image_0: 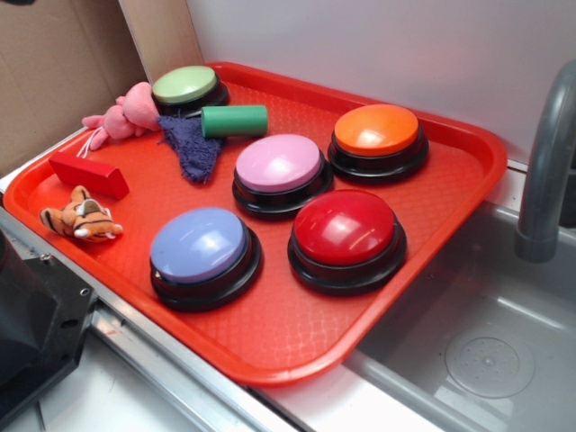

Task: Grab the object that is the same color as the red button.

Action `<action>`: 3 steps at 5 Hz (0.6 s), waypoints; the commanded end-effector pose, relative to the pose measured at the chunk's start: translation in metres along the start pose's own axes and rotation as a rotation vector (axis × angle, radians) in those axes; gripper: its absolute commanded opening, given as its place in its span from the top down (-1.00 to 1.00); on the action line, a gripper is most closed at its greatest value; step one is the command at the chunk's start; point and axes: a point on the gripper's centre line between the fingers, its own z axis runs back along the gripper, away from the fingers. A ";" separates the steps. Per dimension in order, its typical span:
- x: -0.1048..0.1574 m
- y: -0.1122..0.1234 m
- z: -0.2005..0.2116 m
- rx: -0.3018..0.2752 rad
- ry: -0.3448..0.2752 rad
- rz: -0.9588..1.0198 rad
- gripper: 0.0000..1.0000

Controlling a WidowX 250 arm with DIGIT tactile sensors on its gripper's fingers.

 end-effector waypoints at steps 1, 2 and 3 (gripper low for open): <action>0.000 0.000 0.000 0.000 0.000 0.000 -1.00; 0.006 0.019 -0.016 -0.032 -0.003 0.155 -1.00; 0.010 0.044 -0.042 -0.032 -0.051 0.403 -1.00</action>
